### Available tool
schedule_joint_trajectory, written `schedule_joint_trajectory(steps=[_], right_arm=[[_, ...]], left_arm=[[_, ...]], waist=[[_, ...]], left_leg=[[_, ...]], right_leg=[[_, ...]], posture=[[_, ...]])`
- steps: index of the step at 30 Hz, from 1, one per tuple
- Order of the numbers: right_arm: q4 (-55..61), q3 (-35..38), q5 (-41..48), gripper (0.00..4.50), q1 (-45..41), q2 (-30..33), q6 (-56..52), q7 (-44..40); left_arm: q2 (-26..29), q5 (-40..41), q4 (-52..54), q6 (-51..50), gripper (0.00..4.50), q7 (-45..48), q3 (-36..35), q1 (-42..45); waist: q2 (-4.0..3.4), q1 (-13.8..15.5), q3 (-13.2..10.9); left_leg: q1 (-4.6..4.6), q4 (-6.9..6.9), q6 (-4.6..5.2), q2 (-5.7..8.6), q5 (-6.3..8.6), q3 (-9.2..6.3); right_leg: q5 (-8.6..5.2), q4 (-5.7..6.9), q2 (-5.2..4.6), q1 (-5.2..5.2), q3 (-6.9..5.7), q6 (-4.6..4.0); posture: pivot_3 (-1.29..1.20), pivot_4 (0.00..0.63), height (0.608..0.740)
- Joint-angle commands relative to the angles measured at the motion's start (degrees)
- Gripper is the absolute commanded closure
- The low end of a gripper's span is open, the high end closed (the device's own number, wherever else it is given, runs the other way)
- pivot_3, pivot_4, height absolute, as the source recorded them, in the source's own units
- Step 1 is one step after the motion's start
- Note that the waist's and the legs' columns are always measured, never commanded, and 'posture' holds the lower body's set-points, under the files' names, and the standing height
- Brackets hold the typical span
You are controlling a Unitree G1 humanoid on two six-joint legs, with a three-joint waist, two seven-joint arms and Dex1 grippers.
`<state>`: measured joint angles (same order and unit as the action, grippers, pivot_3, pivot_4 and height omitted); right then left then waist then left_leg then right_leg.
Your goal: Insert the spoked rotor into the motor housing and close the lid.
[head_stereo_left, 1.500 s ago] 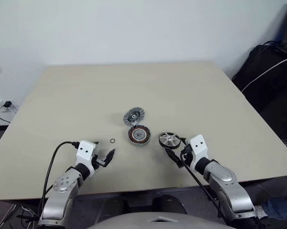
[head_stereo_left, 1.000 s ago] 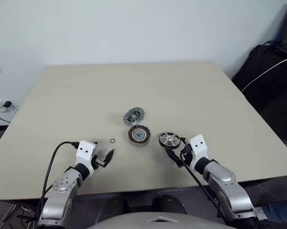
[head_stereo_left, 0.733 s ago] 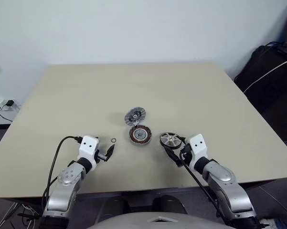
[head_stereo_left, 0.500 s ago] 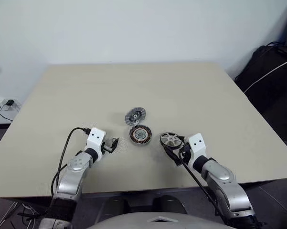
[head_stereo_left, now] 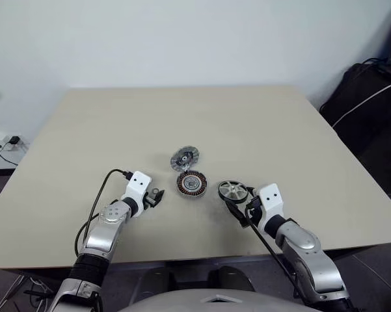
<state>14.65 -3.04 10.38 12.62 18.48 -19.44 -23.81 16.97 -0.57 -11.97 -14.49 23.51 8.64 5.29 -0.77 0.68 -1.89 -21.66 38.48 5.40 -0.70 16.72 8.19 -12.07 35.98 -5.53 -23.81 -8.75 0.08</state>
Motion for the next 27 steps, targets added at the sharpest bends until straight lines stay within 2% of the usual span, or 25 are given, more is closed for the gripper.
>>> schedule_joint_trajectory(steps=[1, 6, 7, 13, 20, 27], right_arm=[[2.53, 1.01, 0.47, 0.0, -0.37, -0.11, 0.17, 0.36], [2.44, 0.77, 0.36, 0.0, -0.47, -0.18, 0.25, 0.56], [2.42, 0.75, 0.36, 0.0, -0.48, -0.2, 0.27, 0.59], [2.39, 0.68, 0.4, 0.0, -0.56, -0.28, 0.17, 0.61], [1.93, 0.37, 0.38, 0.0, -1.31, -0.37, -0.14, 0.4], [1.44, 0.12, 0.29, 0.0, -2.04, -0.61, 0.01, 0.44]], left_arm=[[1.6, -1.77, 0.91, -1.67, 1.96, -0.54, -0.27, -0.3], [1.95, -1.39, 2.12, -2.47, 3.64, -0.34, -0.65, -1.42], [2.03, -1.28, 2.37, -2.63, 3.84, -0.33, -0.76, -1.71], [1.9, 0.99, 7.61, -4.62, 3.83, 1.42, -1.13, -3.78], [0.16, 8.63, 19.59, -7.94, 3.83, 10.93, 2.57, -3.7], [-2.66, 6.83, 16.11, -7.35, 3.83, 10.01, 5.93, 2.8]], waist=[[0.04, -0.12, 0.02], [0.02, -0.6, 0.03], [0.0, -0.71, 0.04], [0.01, -1.28, 0.05], [0.05, -0.72, -0.05], [0.04, -0.47, -0.04]], left_leg=[[0.01, 0.01, 0.01, -0.01, 0.0, 0.0], [0.02, 0.0, 0.04, -0.03, 0.03, -0.03], [0.02, 0.0, 0.02, -0.04, 0.01, -0.03], [0.02, -0.01, -0.05, -0.03, -0.03, -0.03], [-0.05, 0.01, -0.03, 0.01, -0.01, -0.03], [-0.04, 0.03, -0.03, 0.02, -0.02, -0.03]], right_leg=[[0.0, 0.02, 0.0, 0.0, 0.0, 0.0], [0.0, 0.05, 0.01, -0.01, 0.0, -0.02], [0.0, 0.06, 0.01, -0.01, -0.01, -0.02], [-0.01, 0.04, 0.01, -0.01, 0.0, -0.04], [-0.01, 0.01, -0.04, -0.03, 0.01, -0.04], [0.0, 0.03, 0.0, -0.01, 0.03, -0.02]], posture=[[0.0, 0.0, 0.74], [0.0, 0.0, 0.74], [0.0, 0.0, 0.74], [0.0, 0.0, 0.74], [0.0, 0.0, 0.74], [0.0, 0.0, 0.74]])
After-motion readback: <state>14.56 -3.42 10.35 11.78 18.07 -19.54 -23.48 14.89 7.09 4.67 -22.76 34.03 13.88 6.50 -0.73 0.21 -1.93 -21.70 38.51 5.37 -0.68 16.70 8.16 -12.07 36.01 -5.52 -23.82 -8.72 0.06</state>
